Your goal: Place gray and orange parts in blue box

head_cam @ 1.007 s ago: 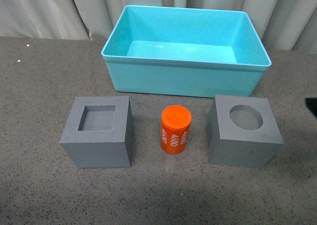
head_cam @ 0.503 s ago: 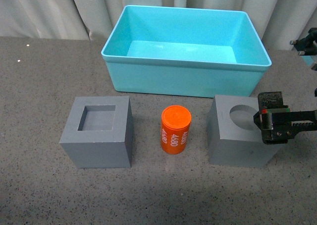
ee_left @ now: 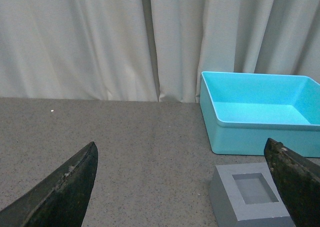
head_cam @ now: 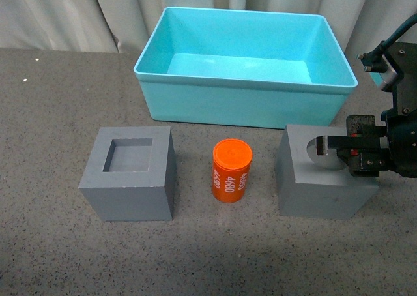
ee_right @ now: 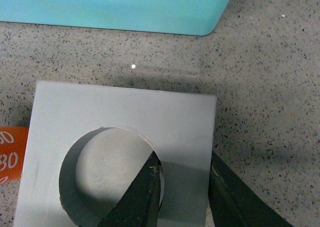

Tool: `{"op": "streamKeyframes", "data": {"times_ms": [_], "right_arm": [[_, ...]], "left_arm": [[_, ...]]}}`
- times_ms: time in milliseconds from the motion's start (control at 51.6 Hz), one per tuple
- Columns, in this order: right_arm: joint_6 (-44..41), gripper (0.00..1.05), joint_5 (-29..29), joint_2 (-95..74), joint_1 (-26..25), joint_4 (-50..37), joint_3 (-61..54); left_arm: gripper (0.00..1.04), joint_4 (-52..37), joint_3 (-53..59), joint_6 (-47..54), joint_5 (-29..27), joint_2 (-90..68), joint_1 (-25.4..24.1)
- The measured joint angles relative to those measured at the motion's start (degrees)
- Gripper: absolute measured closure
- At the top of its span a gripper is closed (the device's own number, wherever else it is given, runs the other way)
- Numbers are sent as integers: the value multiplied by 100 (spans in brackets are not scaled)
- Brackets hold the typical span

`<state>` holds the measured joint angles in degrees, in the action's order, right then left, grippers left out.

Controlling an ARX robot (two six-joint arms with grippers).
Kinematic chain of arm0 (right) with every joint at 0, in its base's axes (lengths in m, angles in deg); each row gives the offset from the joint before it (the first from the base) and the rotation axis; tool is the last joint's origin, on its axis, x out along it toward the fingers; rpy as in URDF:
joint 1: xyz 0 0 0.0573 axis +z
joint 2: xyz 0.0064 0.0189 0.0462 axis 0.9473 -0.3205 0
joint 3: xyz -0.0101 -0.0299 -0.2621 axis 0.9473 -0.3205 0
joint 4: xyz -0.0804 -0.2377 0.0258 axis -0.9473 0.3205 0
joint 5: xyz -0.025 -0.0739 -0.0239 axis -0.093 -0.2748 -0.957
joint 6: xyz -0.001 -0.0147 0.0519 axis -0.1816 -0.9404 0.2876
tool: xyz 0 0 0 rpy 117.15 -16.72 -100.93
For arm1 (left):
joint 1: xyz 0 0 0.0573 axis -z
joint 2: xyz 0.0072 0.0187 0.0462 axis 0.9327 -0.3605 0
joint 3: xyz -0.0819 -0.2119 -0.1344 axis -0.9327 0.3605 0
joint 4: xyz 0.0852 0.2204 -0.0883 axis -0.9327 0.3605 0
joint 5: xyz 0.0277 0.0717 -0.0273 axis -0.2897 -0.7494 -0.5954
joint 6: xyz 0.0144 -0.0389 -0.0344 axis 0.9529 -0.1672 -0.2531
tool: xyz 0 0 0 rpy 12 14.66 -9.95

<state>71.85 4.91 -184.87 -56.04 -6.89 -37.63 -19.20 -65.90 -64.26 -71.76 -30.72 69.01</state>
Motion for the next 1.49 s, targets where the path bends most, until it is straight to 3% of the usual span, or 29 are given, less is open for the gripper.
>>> {"op": "streamKeyframes", "data": {"times_ms": [310, 542, 678, 968, 1239, 1491], "right_arm": [[212, 87, 120, 319, -142, 210, -127], [142, 87, 767, 2245, -479, 616, -426], [-70, 87, 890, 2739, -553, 466, -48], [-249, 87, 857, 1351, -494, -61, 1344], [-153, 87, 505, -662, -321, 42, 2739], [-131, 87, 339, -1460, -289, 129, 3250]], "left_arm": [[7, -2, 0, 0, 0, 0, 0], [7, -2, 0, 0, 0, 0, 0], [7, -2, 0, -2, 0, 0, 0], [7, -2, 0, 0, 0, 0, 0], [7, 0, 0, 0, 0, 0, 0], [7, -2, 0, 0, 0, 0, 0]]}}
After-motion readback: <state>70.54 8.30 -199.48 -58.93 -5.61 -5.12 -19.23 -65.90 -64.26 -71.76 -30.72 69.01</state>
